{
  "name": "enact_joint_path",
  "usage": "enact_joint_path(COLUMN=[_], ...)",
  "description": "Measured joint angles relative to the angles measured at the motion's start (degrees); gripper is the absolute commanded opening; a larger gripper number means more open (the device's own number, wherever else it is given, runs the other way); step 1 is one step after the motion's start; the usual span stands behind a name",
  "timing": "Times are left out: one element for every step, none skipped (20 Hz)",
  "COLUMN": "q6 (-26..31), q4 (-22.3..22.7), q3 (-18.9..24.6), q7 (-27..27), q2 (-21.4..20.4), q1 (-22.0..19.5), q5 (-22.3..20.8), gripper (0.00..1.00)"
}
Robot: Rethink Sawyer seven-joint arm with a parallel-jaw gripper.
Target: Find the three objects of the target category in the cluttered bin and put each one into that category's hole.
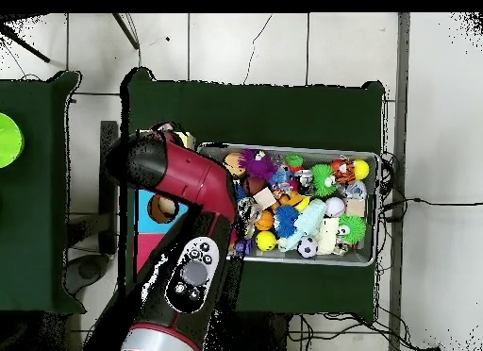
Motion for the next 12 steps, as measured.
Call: enact_joint_path(q6=[1.1,3.1,5.6,7.5,10.8,13.1,16.4,18.5,20.9,22.5,25.3,25.8], q4=[0.0,0.0,0.0,0.0,0.0,0.0,0.0,0.0,0.0,0.0,0.0,0.0], q3=[-0.2,-0.4,-0.8,-1.1,-1.5,-1.8,-2.2,-2.5,-2.8,-3.0,-3.2,-3.2], q7=[0.0,0.0,0.0,0.0,0.0,0.0,0.0,0.0,0.0,0.0,0.0,0.0], q2=[-0.3,-1.0,-1.8,-2.4,-3.6,-4.5,-5.9,-6.9,-8.2,-9.3,-12.0,-13.1], q1=[0.2,0.5,0.8,1.0,1.2,1.2,1.2,1.1,0.9,0.7,-0.2,-0.7], q5=[0.0,0.0,0.0,-0.1,-0.4,-0.7,-1.4,-1.9,-2.5,-3.0,-4.1,-4.4], gripper=[0.0,0.0,0.0,0.0,0.0,0.0,0.0,0.0,0.0,0.0,0.0,0.0])
